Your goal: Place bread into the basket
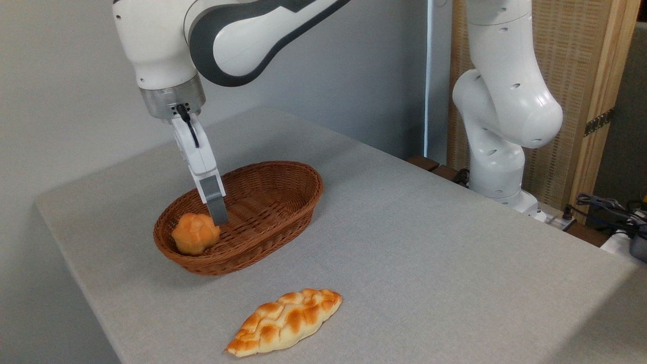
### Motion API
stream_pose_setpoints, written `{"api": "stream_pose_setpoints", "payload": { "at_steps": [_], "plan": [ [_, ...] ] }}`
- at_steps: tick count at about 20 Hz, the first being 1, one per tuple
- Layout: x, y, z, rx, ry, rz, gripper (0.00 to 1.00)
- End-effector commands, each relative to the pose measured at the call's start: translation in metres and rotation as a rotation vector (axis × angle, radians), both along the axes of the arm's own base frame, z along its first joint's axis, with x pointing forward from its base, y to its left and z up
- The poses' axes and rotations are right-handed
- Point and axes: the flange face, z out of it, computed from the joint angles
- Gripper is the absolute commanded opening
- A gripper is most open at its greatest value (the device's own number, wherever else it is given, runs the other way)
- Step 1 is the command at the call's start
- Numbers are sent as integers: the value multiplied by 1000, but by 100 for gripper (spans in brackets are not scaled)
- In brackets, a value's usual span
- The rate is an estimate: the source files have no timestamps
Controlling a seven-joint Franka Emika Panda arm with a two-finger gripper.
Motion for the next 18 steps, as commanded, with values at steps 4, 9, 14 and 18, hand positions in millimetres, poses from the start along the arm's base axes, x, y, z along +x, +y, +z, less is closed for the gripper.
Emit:
{"api": "stream_pose_setpoints", "payload": {
  "at_steps": [4, 9, 14, 18],
  "plan": [
    [9, 77, 77, -9, -50, 204, 100],
    [-14, 142, 128, -34, -110, 301, 100],
    [-33, 143, 121, -24, -71, 295, 100],
    [-33, 148, 121, -22, -70, 303, 100]
  ]
}}
